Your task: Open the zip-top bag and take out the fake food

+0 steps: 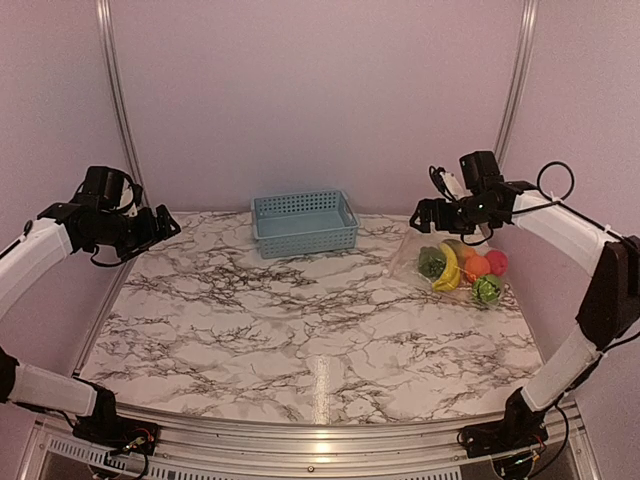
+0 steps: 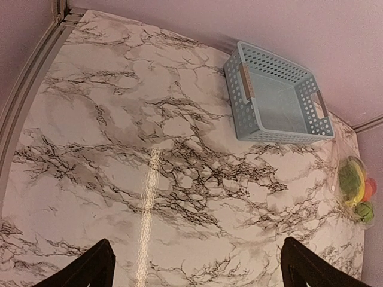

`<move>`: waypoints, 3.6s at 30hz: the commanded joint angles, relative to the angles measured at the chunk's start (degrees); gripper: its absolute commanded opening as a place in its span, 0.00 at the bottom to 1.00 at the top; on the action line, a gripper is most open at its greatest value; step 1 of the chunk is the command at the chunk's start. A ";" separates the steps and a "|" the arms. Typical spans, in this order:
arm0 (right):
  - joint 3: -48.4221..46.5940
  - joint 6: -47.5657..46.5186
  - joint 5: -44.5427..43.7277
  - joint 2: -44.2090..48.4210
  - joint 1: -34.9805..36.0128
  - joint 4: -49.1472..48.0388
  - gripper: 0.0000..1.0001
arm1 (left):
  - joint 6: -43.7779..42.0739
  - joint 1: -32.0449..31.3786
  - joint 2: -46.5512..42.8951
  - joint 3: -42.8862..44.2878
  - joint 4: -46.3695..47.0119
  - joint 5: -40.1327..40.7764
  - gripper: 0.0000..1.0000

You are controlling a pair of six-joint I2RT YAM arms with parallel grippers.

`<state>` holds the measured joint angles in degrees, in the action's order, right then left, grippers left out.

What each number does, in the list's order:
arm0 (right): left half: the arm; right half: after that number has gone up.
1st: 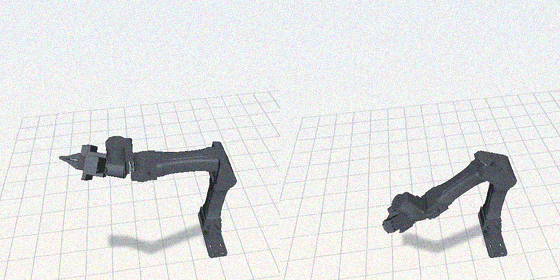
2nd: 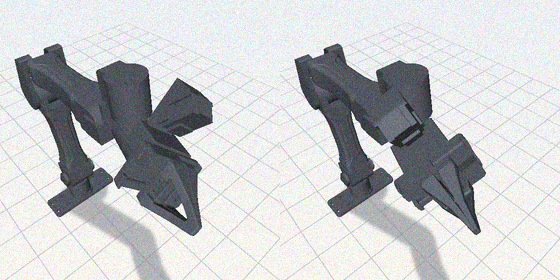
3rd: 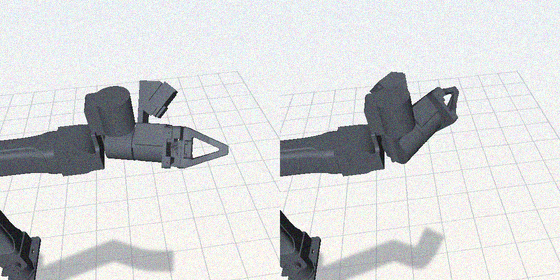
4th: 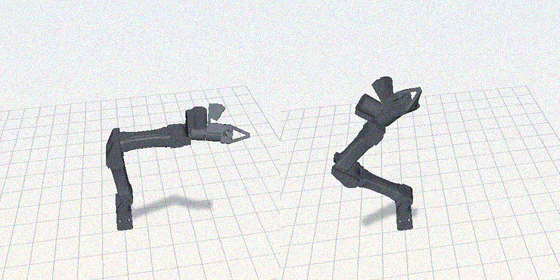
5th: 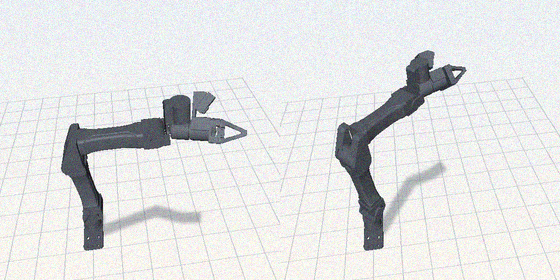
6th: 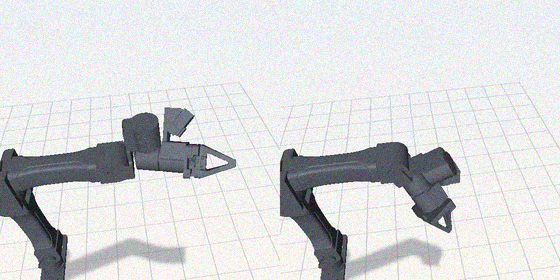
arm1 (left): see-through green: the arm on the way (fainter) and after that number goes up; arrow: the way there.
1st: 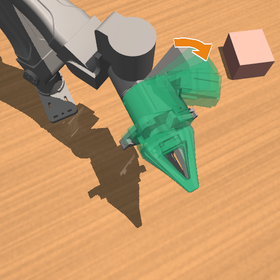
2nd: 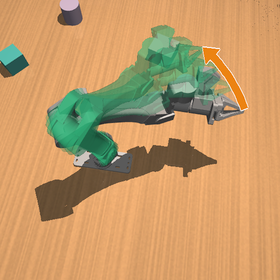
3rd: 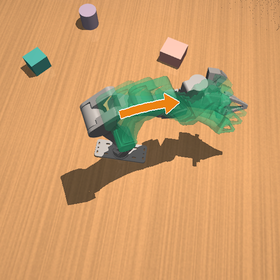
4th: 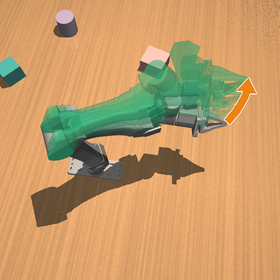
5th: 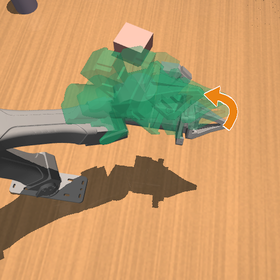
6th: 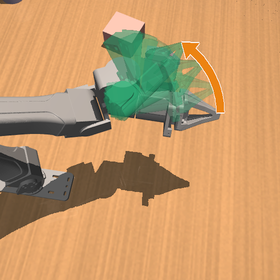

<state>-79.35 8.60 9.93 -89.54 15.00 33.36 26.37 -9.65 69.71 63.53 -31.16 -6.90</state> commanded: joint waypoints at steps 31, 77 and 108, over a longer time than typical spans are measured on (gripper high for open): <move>-36.07 8.67 -18.38 -41.59 3.79 8.82 0.83 | 2.55 0.07 2.00 -1.46 -2.44 8.43 0.99; 0.29 -1.73 9.47 1.38 17.27 6.04 0.00 | -3.85 -0.96 -17.05 -15.86 20.48 -14.44 0.99; -43.01 -22.02 12.34 -15.96 33.92 23.43 0.00 | -28.24 -22.18 -20.15 1.07 7.60 -7.30 0.99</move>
<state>-119.24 -10.59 22.87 -105.97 48.69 59.05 6.04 -27.14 46.41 63.07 -22.83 -18.50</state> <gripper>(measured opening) 0.005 0.989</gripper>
